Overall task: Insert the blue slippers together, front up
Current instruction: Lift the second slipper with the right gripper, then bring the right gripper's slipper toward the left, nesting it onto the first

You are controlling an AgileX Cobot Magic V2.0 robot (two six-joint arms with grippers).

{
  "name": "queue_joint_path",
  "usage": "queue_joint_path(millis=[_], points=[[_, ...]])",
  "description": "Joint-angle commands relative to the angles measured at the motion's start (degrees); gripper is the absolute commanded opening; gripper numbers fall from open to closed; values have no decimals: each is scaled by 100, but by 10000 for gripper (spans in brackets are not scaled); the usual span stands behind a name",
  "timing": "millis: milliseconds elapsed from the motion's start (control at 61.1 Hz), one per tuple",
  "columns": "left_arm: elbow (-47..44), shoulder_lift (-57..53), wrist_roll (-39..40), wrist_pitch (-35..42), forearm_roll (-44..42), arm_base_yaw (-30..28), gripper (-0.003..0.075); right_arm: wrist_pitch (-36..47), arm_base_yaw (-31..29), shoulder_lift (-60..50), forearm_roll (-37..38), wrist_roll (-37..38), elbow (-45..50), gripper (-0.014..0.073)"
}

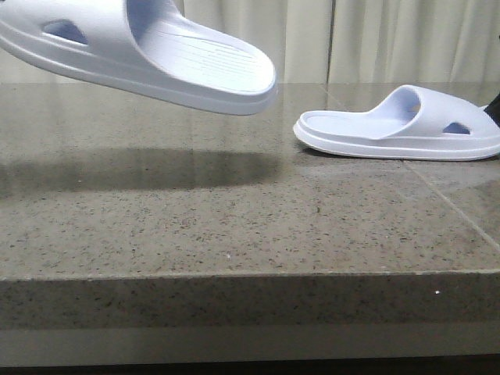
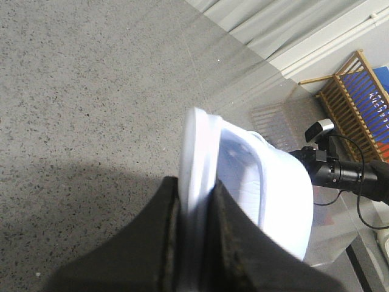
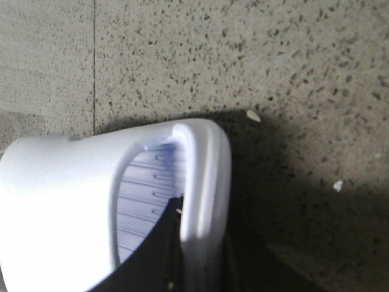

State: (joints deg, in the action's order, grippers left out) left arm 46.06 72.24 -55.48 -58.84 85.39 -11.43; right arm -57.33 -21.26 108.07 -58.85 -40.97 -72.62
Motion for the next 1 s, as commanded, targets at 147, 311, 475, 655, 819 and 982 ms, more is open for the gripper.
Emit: queue_joint_path(millis=[147, 311, 475, 655, 819, 982], points=[[153, -169, 4, -155, 459, -12, -20, -164, -39, -928, 152, -106, -48, -66], [153, -169, 4, -155, 459, -12, -20, -171, -111, -1781, -93, -106, -48, -66], [153, -169, 4, -155, 459, -12, -20, -206, -111, -2688, -119, -106, -42, -66], [153, -169, 4, -155, 459, -12, -20, -269, -111, -3476, -112, 45, -17, -66], [153, -169, 4, -155, 459, -12, -20, -277, -169, -3954, -150, 204, 343, -66], [153, -133, 4, -126, 526, 15, -20, -384, -274, -4248, -735, 107, 891, -66]])
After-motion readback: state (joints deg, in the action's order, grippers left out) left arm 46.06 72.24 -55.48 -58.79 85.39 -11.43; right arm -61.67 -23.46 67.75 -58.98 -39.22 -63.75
